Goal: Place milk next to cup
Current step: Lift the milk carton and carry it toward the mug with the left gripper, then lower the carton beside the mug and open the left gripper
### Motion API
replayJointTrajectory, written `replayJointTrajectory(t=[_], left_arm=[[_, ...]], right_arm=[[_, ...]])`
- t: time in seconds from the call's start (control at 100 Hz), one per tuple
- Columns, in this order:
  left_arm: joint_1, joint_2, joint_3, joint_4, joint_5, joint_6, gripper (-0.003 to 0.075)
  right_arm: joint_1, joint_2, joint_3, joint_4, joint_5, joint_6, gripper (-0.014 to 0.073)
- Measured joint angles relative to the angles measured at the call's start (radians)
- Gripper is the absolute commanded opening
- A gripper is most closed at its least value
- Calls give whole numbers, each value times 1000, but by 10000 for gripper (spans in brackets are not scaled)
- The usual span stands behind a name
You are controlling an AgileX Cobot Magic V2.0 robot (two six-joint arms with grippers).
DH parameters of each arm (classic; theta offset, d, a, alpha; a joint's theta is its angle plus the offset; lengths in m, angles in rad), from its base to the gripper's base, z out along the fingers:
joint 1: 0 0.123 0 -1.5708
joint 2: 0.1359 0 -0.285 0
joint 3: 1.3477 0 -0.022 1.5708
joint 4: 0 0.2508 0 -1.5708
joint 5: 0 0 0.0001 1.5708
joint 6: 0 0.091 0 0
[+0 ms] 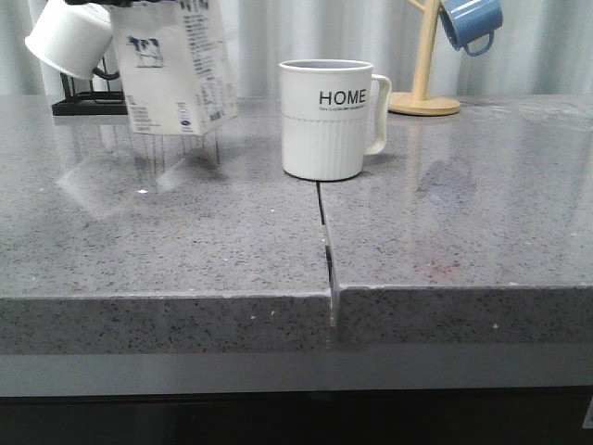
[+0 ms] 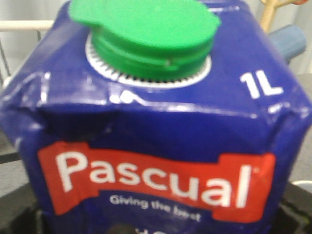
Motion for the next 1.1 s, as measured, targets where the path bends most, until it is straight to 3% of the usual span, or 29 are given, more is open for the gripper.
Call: replayJointTrajectory(t=[0.4,0.47,0.62,0.69,1.1], left_arm=[[-34,91,0,-4,-64,0,190],[-34,91,0,1,-69,0,279],[-34,93,0,12,-69,0,615],[-34,93,0,12,-69,0,697],[-37,65,0,12,-35,0,672]], right_arm=[[0,0,0,0,0,0,-68],[0,0,0,0,0,0,-68],[0,0,0,0,0,0,-68],[0,0,0,0,0,0,-68],[0,0,0,0,0,0,-68]])
